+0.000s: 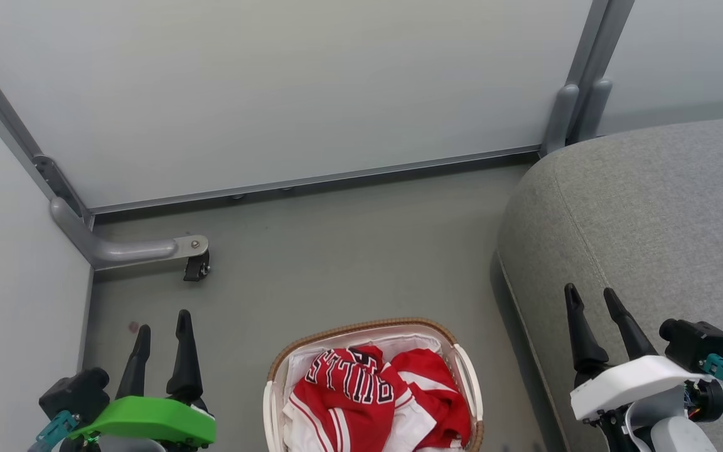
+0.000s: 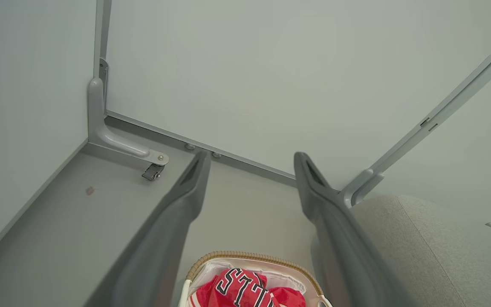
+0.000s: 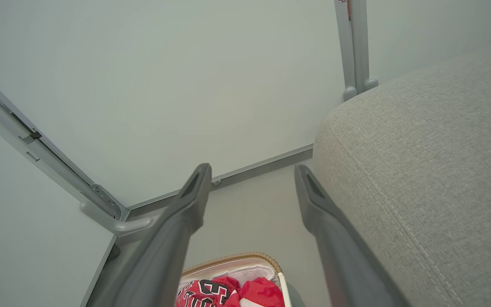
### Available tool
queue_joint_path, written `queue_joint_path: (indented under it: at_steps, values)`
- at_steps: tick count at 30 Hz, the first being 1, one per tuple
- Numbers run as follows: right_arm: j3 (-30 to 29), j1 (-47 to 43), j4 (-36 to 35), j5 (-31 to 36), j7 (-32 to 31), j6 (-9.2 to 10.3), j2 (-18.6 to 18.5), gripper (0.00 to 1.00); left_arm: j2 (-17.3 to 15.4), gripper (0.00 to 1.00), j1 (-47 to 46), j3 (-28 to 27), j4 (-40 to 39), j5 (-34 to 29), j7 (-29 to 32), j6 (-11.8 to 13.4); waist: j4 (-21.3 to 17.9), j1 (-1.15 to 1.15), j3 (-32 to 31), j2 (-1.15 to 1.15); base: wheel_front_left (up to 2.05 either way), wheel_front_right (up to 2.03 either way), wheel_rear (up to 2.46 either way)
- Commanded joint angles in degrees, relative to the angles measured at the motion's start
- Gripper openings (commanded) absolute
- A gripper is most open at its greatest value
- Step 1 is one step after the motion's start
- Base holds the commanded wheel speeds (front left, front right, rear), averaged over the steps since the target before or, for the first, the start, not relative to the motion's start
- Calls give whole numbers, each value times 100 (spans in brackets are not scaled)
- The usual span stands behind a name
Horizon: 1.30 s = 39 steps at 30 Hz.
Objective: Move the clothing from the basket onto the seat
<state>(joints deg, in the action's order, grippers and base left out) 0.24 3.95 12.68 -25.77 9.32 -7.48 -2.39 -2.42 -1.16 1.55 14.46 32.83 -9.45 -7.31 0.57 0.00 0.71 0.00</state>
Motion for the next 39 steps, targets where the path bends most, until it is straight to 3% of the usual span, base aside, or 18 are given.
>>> queue_joint_path:
  at_steps: [1, 39]
  values:
    - [14, -36, -24, 163, 62, -1, -42, 100, -46, 100, 42, -4, -17, -150, -54, -7, -2, 0, 3, 0, 0, 0, 0]
    - [174, -137, 120, 2035, 512, -2, -61, 100, -62, 100, 194, 122, 408, -1652, -497, -20, 16, 0, 6, 0, 0, 0, 0]
